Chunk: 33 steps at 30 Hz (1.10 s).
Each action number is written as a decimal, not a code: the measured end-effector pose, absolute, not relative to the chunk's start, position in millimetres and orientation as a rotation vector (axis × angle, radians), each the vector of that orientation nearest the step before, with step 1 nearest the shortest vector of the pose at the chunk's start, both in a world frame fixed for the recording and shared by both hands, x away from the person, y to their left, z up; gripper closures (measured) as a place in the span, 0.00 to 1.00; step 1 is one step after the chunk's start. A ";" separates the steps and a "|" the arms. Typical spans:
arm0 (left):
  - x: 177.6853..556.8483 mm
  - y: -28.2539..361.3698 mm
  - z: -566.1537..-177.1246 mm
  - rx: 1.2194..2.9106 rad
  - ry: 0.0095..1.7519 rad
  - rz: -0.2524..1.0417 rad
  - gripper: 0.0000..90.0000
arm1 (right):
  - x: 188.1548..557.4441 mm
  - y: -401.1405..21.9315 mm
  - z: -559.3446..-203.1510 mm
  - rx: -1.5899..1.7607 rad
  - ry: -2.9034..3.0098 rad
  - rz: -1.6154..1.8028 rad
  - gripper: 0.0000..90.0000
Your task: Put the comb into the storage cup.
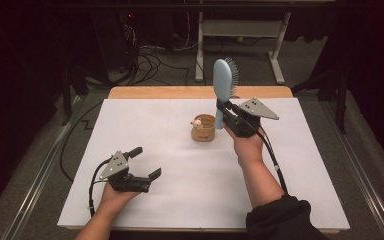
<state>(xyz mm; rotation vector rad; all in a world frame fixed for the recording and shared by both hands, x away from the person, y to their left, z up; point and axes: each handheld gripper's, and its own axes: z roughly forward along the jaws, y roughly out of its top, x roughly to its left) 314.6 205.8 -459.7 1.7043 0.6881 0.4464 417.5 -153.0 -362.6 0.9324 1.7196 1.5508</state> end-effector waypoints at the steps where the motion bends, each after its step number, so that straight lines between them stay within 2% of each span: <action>1: 314.5 205.9 -459.6 1.704 0.688 0.446 0.00 | 418.8 -151.7 -362.1 0.934 1.721 1.548 0.87; 15: 313.8 206.8 -459.5 1.702 0.691 0.451 0.00 | 435.7 -137.9 -353.2 0.934 1.702 1.556 0.87; 33: 314.2 208.7 -459.9 1.697 0.693 0.451 0.00 | 455.2 -125.6 -358.9 0.965 1.705 1.554 0.87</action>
